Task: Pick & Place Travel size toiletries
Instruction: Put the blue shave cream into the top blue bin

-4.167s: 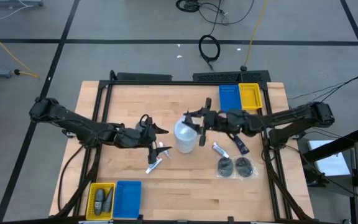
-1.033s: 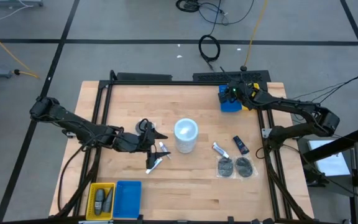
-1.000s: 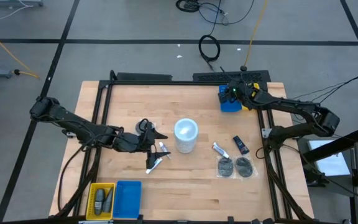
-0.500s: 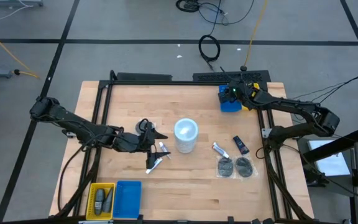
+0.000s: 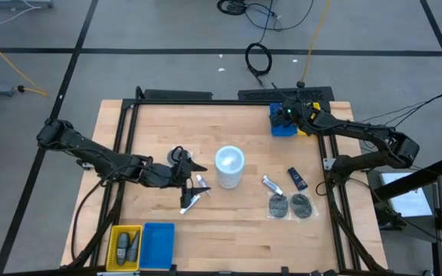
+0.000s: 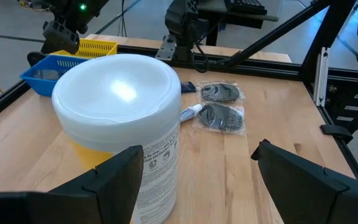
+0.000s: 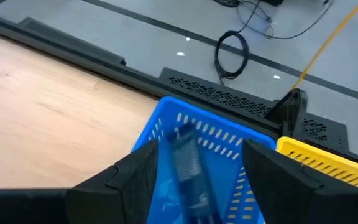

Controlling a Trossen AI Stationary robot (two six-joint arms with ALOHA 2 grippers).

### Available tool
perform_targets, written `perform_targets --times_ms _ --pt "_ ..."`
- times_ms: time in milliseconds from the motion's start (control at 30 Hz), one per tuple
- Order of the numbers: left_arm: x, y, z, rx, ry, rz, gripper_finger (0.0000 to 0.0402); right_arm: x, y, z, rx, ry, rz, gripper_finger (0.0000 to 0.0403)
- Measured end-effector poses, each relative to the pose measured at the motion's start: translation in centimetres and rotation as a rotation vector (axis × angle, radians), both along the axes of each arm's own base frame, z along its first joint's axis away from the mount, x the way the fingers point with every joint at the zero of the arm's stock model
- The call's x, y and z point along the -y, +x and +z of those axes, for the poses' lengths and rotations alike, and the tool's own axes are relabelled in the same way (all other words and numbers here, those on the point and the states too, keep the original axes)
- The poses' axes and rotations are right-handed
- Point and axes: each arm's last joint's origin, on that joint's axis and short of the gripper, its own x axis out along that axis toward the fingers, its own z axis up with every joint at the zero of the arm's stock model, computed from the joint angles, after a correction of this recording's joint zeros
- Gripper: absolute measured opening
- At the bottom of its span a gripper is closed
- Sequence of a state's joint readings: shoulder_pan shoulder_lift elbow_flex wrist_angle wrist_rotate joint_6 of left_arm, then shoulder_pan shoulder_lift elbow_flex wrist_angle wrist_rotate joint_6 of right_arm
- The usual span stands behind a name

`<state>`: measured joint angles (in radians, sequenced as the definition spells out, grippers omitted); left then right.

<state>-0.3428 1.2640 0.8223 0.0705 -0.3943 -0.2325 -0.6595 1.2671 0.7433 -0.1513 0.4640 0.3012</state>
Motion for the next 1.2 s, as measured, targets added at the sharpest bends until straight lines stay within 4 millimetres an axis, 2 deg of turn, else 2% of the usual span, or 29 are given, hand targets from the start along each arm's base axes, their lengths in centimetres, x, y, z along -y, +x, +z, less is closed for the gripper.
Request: perform_targets --times_ms 200,367,600,1000,1200 --pt "0.0 0.0 0.0 0.000 0.000 0.000 0.0310 -0.3 0.4 -0.1 0.071 0.097 0.127 0.0228" --pt "0.0 0.0 0.0 0.000 0.000 0.000 0.0310 -1.6 1.1 -0.4 0.098 0.199 0.266 0.0218" --pt "0.0 0.0 0.0 0.000 0.000 0.000 0.0310 -4.7 1.7 0.5 0.078 0.206 0.392 0.0208" --pt "0.0 0.0 0.0 -0.002 0.013 -0.005 0.0310 -11.2 0.1 1.5 0.012 0.380 0.495 0.0212" --pt "0.0 0.0 0.0 -0.002 0.015 -0.005 0.0310 -13.7 -0.4 1.2 -0.035 0.469 0.510 0.0212"
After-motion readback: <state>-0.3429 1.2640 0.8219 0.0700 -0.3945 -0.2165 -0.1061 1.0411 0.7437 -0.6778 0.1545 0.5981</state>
